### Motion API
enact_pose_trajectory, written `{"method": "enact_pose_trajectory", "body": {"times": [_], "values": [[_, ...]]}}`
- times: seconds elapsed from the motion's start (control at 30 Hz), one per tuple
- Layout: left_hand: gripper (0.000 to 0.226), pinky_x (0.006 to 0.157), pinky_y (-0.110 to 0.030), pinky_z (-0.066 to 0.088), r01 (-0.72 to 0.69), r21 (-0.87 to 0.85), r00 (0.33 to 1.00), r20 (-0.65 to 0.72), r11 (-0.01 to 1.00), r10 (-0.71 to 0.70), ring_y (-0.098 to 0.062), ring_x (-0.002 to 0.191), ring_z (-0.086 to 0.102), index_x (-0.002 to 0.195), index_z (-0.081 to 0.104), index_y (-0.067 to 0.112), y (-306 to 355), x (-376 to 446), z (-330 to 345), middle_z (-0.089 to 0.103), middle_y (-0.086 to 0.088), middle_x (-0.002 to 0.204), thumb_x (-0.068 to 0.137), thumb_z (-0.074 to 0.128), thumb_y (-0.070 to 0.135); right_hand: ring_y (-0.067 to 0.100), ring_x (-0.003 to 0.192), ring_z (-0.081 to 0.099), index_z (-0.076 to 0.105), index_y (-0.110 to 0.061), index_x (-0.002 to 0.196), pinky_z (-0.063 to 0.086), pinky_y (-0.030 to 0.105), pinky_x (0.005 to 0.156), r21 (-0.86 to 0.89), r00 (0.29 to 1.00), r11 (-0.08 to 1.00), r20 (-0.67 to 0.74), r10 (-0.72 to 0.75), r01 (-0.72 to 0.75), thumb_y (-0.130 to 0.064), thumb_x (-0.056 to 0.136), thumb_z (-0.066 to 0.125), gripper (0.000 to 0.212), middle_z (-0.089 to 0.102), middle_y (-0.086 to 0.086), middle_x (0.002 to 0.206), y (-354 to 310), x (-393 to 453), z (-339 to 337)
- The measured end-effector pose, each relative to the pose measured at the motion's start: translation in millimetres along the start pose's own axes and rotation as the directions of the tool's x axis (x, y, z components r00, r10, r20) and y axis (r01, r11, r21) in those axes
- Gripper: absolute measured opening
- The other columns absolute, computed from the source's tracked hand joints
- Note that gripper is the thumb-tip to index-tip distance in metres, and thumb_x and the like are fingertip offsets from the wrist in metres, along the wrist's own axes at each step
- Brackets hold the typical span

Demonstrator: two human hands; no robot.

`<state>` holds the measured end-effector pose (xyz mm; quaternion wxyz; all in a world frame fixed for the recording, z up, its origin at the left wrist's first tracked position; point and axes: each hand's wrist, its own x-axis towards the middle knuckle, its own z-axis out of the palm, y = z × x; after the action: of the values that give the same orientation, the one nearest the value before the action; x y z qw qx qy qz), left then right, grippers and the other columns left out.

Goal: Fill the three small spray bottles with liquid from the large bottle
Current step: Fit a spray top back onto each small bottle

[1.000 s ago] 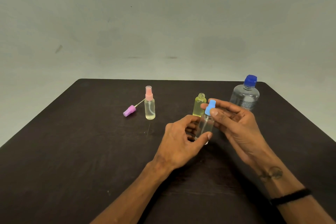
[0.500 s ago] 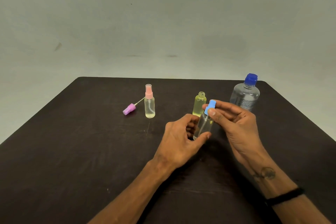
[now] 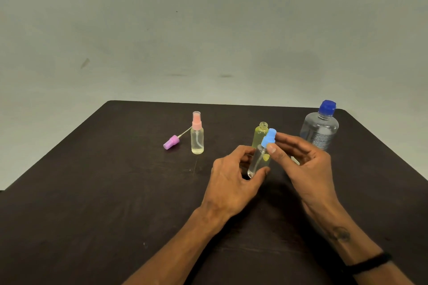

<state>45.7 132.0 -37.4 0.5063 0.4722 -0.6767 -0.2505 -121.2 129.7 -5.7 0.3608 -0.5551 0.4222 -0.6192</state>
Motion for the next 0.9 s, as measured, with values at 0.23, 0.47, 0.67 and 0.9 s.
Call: {"method": "enact_pose_trajectory", "body": {"times": [0.23,0.47,0.67,0.9], "values": [[0.041,0.086,-0.031,0.06,0.048,0.061,0.982,-0.185,0.997,-0.036,-0.004,0.101,0.068,0.122,0.067,0.03,-16,9,-7,0.071,0.016,0.108,0.085,0.084,0.038,0.011,0.098,0.079,0.081,-0.019,0.109,0.061,0.035,0.094,-0.061,0.998,0.997,-0.04,0.043,-0.045,-0.018,0.084,0.088,0.026,0.083,-0.004,0.098,4,1,3],[0.032,0.081,-0.018,0.059,0.145,0.01,0.944,-0.302,0.989,-0.135,0.0,0.093,0.069,0.11,0.067,0.035,-23,18,-25,0.071,0.018,0.1,0.085,0.086,0.033,0.01,0.097,0.079,0.081,-0.02,0.109,0.062,0.022,0.084,-0.098,0.999,0.994,-0.015,0.053,-0.054,-0.022,0.082,0.088,0.027,0.083,-0.005,0.096,9,0,1],[0.039,0.084,-0.019,0.061,0.224,0.0,0.912,-0.351,0.975,-0.21,-0.001,0.094,0.073,0.118,0.072,0.028,-31,21,-35,0.075,0.015,0.103,0.083,0.089,0.031,0.011,0.097,0.079,0.082,-0.019,0.109,0.061,0.033,0.091,-0.104,0.998,0.992,-0.006,0.067,-0.068,-0.02,0.083,0.089,0.027,0.083,-0.004,0.097,8,0,1],[0.047,0.089,-0.019,0.06,0.271,0.073,0.891,-0.396,0.96,-0.222,0.003,0.089,0.073,0.124,0.074,0.025,-30,19,-38,0.075,0.018,0.103,0.081,0.091,0.031,0.012,0.098,0.079,0.082,-0.019,0.11,0.06,0.032,0.092,-0.12,0.997,0.991,0.018,0.069,-0.067,-0.022,0.083,0.088,0.028,0.083,-0.005,0.098,10,-1,2]]}}
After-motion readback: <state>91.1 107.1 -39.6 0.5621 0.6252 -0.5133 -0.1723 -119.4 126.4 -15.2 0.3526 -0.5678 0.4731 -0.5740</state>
